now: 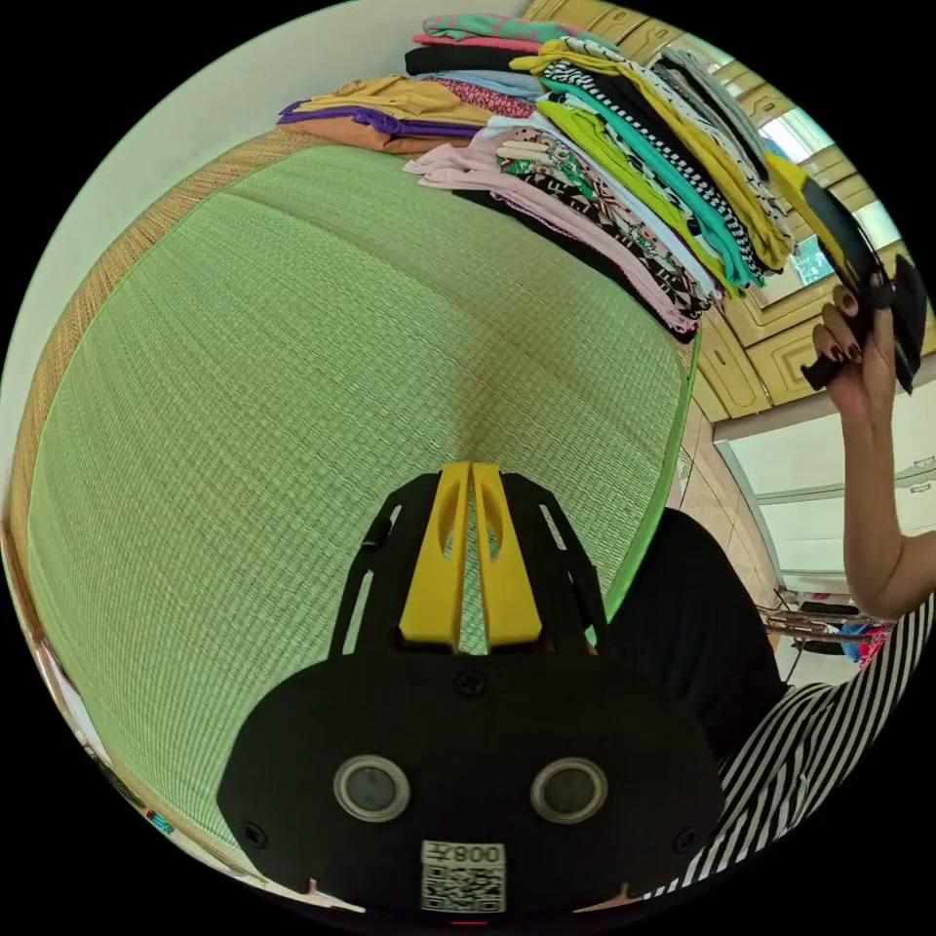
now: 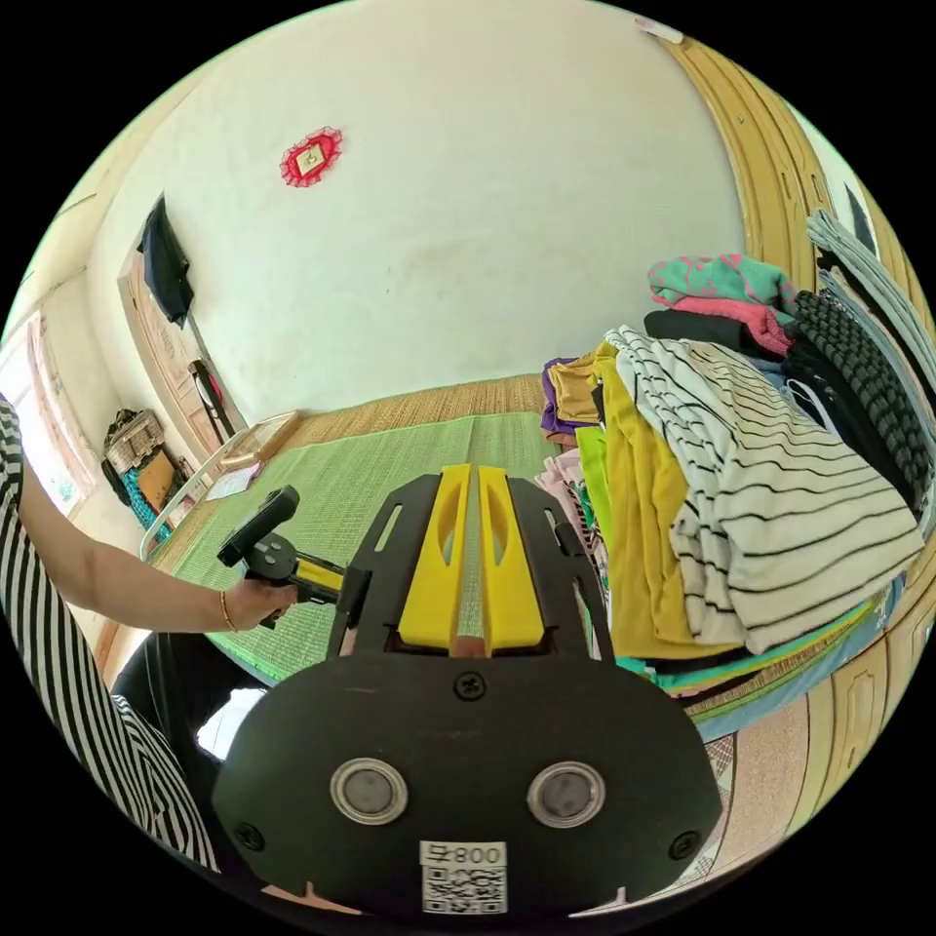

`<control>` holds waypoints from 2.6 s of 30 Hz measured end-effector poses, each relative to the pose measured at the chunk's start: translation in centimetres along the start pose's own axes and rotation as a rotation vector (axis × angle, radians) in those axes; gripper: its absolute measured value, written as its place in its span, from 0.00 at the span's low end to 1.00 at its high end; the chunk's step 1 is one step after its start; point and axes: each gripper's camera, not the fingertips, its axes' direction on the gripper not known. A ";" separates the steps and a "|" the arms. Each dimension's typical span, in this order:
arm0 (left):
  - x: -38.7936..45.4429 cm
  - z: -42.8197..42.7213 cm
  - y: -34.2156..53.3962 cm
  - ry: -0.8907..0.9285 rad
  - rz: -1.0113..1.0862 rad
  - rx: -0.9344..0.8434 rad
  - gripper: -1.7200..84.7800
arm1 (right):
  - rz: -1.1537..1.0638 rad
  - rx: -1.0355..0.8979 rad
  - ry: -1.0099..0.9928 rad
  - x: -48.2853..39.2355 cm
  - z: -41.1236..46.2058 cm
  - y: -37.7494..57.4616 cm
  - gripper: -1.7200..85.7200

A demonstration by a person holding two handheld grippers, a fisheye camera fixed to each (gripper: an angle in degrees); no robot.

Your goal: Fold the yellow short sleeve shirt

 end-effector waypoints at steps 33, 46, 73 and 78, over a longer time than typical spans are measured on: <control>-2.2 21.4 16.6 0.021 -0.006 0.212 0.02 | 0.179 -0.345 0.260 2.3 35.4 -26.6 0.03; -12.1 29.4 25.9 0.306 -0.174 0.265 0.02 | 0.044 -0.324 -0.197 -12.0 27.9 -26.4 0.02; -29.1 45.9 50.5 0.473 -0.620 0.252 0.04 | -0.062 -0.767 -0.083 -35.8 11.4 -15.2 0.08; -30.9 49.7 49.9 0.508 -0.579 0.202 0.03 | -0.160 -0.694 -0.045 -39.2 8.5 -18.8 0.09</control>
